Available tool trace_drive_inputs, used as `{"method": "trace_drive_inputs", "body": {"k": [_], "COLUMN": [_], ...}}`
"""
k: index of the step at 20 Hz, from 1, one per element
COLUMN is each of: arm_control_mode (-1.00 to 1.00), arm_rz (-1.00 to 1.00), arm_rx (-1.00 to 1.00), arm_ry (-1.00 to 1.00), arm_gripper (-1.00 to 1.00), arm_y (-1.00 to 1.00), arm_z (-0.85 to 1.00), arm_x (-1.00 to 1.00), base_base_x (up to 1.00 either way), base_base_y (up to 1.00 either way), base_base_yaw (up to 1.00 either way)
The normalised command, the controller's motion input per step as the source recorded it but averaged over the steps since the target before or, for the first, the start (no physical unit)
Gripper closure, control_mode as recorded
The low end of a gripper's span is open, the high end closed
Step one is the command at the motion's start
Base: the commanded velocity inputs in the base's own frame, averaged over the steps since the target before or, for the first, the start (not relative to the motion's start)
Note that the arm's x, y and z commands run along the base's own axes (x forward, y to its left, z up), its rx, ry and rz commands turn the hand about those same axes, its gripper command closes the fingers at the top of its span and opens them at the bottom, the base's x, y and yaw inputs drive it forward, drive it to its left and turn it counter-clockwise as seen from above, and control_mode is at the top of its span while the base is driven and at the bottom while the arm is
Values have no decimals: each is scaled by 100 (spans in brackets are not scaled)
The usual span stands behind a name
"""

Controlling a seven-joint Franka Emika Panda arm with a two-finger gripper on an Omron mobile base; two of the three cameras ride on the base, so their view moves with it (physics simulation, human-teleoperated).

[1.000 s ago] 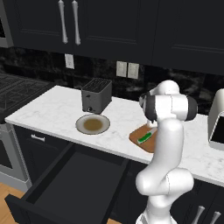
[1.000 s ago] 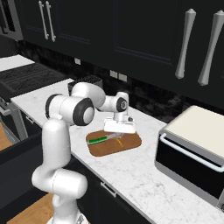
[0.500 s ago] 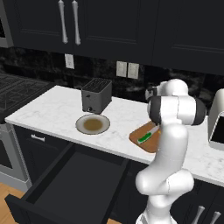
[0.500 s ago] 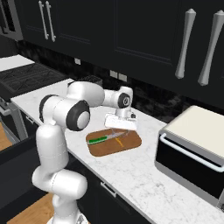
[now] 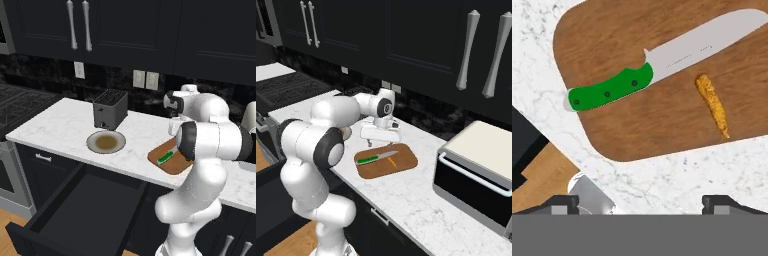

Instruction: Pick up the knife from the drawer and place it on the cutting board. Then place the meat from the plate to the cutting board.

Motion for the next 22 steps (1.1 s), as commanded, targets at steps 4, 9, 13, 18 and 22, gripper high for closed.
{"method": "trace_drive_inputs", "body": {"k": [4, 9, 13, 18, 22], "arm_control_mode": [-100, -100, -100, -100, -100], "arm_rz": [-7, -8, -8, -8, -8], "arm_rx": [0, 0, 0, -3, -10], "arm_ry": [0, -2, -3, -11, -16], "arm_gripper": [-100, -100, -100, -100, -100], "arm_y": [74, 87, 73, 62, 67], "arm_z": [50, 54, 63, 55, 39], "arm_x": [-40, -41, -42, -58, -64], "base_base_x": [0, 0, 0, 0, 0], "base_base_y": [0, 0, 0, 0, 0], "base_base_yaw": [0, 0, 0, 0, 0]}}
